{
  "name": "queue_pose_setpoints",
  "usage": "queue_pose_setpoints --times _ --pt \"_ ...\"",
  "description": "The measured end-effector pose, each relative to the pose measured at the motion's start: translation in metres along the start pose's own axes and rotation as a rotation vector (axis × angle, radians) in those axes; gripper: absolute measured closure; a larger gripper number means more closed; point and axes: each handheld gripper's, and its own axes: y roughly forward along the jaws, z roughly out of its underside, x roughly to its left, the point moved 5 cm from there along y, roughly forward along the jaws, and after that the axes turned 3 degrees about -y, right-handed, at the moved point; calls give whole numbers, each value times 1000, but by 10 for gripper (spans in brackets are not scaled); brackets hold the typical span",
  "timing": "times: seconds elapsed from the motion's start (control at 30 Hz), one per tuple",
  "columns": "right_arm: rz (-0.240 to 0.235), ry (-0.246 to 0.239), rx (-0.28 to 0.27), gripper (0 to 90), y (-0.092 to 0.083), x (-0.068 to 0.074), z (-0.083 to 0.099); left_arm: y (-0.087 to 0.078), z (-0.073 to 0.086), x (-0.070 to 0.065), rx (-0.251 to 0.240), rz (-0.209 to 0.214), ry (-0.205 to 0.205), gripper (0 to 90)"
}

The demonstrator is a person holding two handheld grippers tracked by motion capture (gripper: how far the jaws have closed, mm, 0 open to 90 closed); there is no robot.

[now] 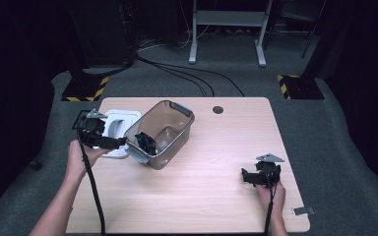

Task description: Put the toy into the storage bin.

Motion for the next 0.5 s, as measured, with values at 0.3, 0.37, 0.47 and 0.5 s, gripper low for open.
queue_pose_setpoints --times 0.3,0.37,0.47,0.5 --pt "1 -4 1 63 0 0 0 20 6 37 -10 -72 -114 2" --pt "-1 -1 -1 63 0 0 0 27 8 48 -6 -92 -135 4" --pt "0 -7 1 63 0 -1 0 38 10 59 -5 -117 -179 6" --pt "1 -7 2 64 0 -1 0 43 11 64 5 -128 -193 7"
